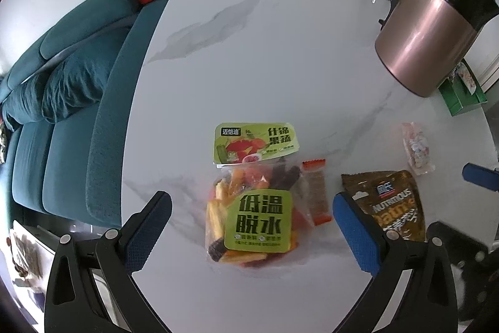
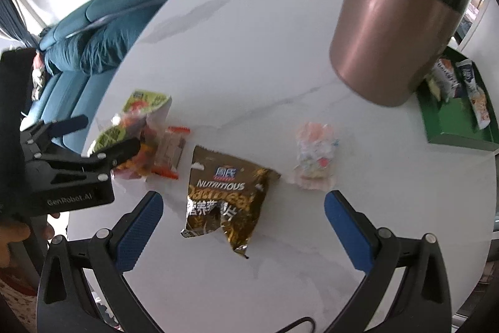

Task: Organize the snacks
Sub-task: 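Grasp the green-labelled dried fruit bag with the left gripper while the right grasps the brown oatmeal bag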

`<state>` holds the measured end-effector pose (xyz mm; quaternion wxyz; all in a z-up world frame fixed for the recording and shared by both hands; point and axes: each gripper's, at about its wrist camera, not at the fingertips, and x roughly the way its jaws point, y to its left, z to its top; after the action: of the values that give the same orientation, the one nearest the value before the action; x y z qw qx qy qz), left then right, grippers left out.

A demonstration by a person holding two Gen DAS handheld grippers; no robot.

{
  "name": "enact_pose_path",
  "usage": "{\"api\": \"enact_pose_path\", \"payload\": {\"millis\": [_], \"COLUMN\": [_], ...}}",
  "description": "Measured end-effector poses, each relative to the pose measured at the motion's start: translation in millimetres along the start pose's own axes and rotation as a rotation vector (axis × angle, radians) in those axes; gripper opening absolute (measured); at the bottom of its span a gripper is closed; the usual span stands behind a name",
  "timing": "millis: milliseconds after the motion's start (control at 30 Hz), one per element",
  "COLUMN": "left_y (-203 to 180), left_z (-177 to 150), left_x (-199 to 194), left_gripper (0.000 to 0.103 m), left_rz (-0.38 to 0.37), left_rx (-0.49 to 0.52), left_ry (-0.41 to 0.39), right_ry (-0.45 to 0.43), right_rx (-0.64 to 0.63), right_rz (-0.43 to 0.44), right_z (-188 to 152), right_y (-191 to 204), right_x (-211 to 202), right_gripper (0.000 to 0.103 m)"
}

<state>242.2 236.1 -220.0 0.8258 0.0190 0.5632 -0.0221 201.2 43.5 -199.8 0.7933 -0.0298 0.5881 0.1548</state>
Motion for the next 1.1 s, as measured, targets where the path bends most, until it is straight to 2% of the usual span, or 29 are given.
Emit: {"api": "enact_pose_path", "payload": {"millis": [467, 667, 833, 1100], "left_y": [9.4, 9.2, 10.4, 18.2], "left_z": [1.9, 2.6, 2.2, 3.0], "left_x": [23.1, 27.0, 29.7, 35.2], "left_gripper": [0.101, 0.101, 0.101, 0.101], "left_rz": [-0.009, -0.01, 0.023, 0.004], "left_rx": [0.012, 0.03, 0.04, 0.007], "left_ry": [0.055, 0.062, 0.07, 0.092], "right_ry": [0.086, 0.1, 0.102, 0.114], "right_rx": [-0.038, -0.061, -0.068, -0.043], "right_rz": [-0.013, -0.019, -0.019, -0.016], "right_z": [-2.3, 1.7, -0.1, 3.3], "right_y": [16.8, 22.6, 24.4, 30.4], "right_x": [36.9, 43.1, 46.8, 60.8], "right_gripper": [0.103, 0.103, 0.103, 0.103]}}
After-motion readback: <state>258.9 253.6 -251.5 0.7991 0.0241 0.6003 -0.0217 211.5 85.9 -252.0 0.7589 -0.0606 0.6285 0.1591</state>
